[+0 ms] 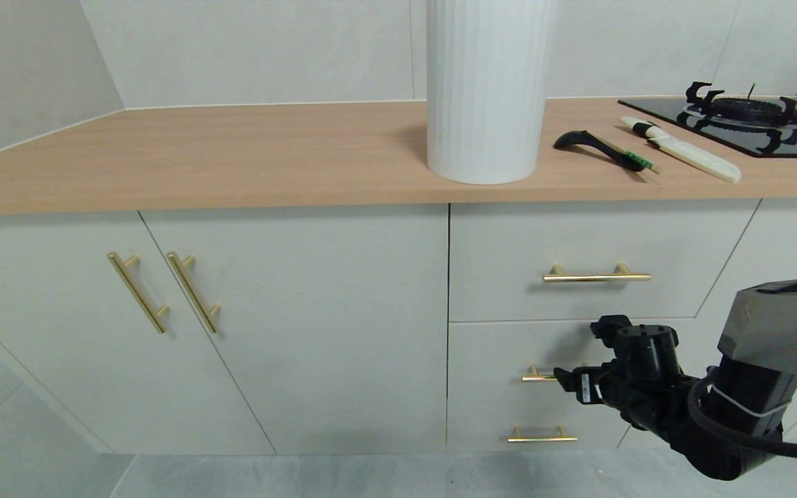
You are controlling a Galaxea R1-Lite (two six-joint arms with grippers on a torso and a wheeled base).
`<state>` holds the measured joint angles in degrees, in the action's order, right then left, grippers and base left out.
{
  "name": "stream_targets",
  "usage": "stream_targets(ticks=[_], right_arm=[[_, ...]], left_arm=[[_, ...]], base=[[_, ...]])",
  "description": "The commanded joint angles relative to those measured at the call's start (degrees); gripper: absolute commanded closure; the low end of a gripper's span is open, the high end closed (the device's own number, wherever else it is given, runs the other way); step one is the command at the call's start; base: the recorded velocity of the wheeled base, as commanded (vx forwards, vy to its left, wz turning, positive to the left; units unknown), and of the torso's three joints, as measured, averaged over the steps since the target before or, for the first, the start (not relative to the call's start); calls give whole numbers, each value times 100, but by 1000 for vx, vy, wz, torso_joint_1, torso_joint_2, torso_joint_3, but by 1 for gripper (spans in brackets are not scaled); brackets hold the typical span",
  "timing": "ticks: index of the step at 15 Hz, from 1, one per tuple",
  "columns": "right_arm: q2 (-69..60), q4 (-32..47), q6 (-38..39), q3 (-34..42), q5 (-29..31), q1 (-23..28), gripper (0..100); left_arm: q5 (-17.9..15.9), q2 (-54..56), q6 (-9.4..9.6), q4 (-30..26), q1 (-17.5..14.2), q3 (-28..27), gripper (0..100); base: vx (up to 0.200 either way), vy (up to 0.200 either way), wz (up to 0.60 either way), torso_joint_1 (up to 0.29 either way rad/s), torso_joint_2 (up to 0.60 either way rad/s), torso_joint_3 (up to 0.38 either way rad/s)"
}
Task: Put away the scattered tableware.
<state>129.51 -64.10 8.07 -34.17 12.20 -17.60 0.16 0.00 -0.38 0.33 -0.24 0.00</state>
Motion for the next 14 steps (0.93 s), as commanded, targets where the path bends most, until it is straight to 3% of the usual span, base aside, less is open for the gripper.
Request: stream_targets(ticks=[1,5,14], right_arm=[[197,-94,37,-90,54,-6,0],[566,-516,37,-292,362,-6,0],[672,-244,-51,-186,362,-15,0]], left_arm=[[2,0,-6,2,-2,0,0],[2,-9,3,2,-2,0,0],[2,0,3,2,-2,0,0]], base=[[0,0,0,0,0,0],[0,0,0,0,0,0],[0,0,0,0,0,0]])
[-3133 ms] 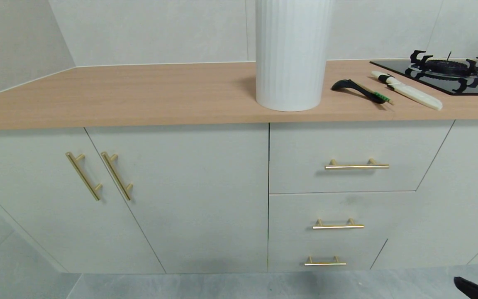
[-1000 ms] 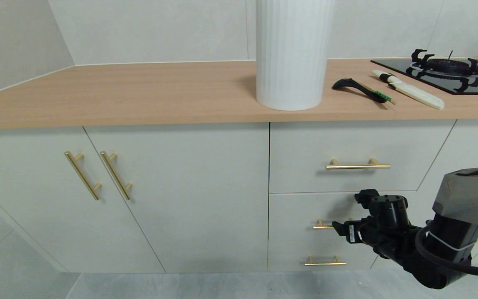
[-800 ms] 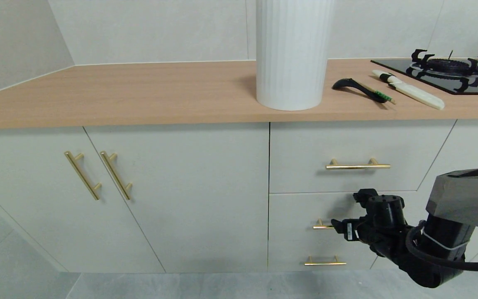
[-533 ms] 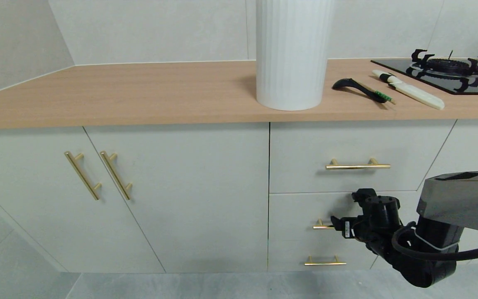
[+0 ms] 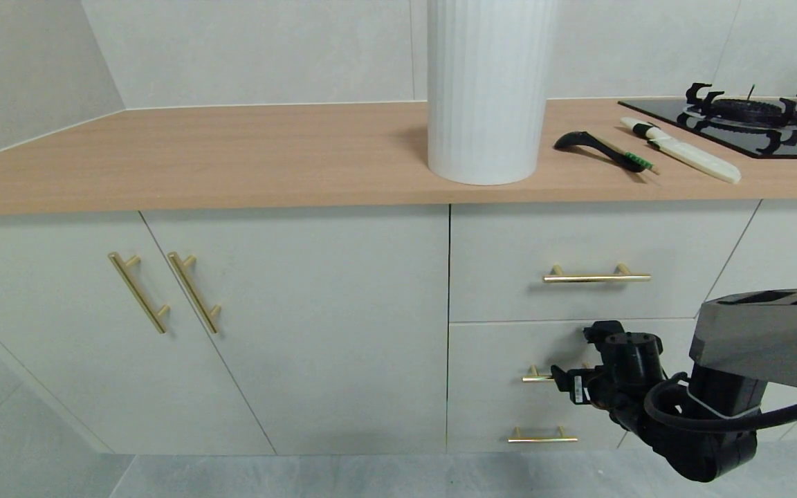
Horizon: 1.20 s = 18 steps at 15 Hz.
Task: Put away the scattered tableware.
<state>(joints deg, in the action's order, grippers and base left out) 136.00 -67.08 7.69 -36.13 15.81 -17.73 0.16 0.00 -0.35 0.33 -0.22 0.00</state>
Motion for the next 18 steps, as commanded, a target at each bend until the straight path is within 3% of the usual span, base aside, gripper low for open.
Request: stream_targets(ticks=[1,10,13,18], right_arm=[[23,55,-13,27,1,-3,0],[-363,240,-180,388,-52,-12,0],[-1620,1857,-172,502,-456,-47,0],[-4169,4485,-163,230,-509,-521,0]], left_arm=[[2,-9,-9,2,-4,0,0],[2,-9,-9,2,-4,0,0],[2,-9,0,2,-4,0,0],[2,0,-9,2,-4,0,0]], base=[[0,0,0,0,0,0],[0,0,0,0,0,0],[0,0,0,0,0,0],[0,0,0,0,0,0]])
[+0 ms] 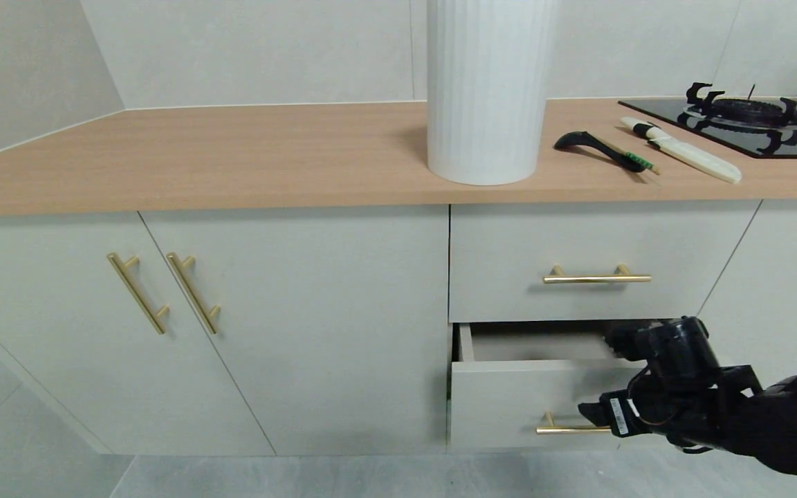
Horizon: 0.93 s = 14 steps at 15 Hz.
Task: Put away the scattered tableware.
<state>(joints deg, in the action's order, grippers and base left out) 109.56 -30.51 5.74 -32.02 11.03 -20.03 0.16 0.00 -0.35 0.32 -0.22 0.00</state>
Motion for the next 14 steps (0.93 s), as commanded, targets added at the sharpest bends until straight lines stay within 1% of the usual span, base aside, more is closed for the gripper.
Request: stream_targets(ticks=[1,4,6,7,10,14], right_arm=[[-1745,872,32,-199,-31,-361,0],[-1938,793,50,-216,13,-423,0],[-1797,397,76,-181,22,-423,0],[-1718,318,76,-173,22,-423,0],[-1050,-447,129,-93,74,-423,0],[101,-1704,252,-85,681,-414,0]], left_arm=[[2,-9,-9,3,-4,0,0],[2,0,-9,3,-4,0,0],[2,-9,-9,3,-4,0,0],[2,-9,-9,3,-4,0,0],[2,0,0,3,-4,0,0],[2,-9,0,3,-4,0,0]], base=[[0,0,0,0,0,0],[0,0,0,0,0,0],[0,0,0,0,0,0],[0,0,0,0,0,0],[0,0,0,0,0,0],[0,0,0,0,0,0]])
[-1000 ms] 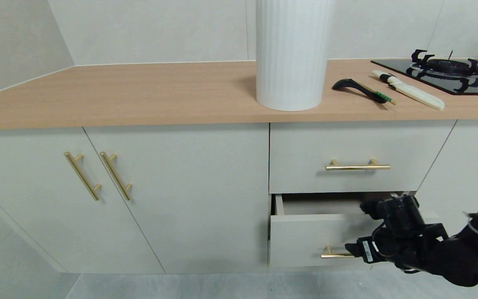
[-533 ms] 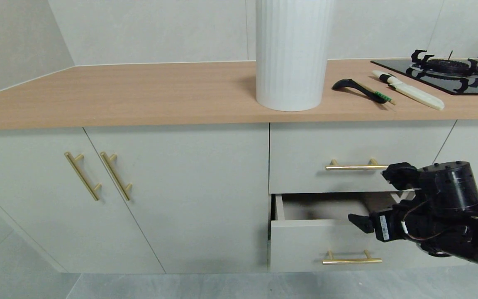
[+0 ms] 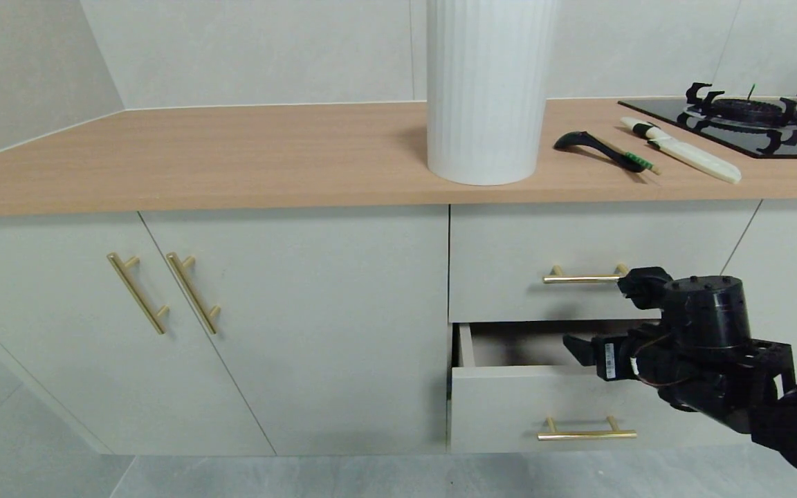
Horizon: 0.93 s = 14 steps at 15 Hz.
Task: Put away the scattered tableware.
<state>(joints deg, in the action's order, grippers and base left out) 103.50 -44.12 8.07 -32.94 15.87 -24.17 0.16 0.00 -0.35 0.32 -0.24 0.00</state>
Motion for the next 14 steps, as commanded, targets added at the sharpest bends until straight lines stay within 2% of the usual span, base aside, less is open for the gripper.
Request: stream_targets(ticks=[1,11,14], right_arm=[[874,-528,19,7,285,0,0],[1023,-616,-25,130,364,0,0],[645,-44,-34,139,302,-8,0]], left_arm=[[2,0,0,3,-2,0,0],[2,0,-9,3,-2,0,0],[2,0,-9,3,-2,0,0]], base=[[0,0,0,0,0,0],[0,0,0,0,0,0],[0,0,0,0,0,0]])
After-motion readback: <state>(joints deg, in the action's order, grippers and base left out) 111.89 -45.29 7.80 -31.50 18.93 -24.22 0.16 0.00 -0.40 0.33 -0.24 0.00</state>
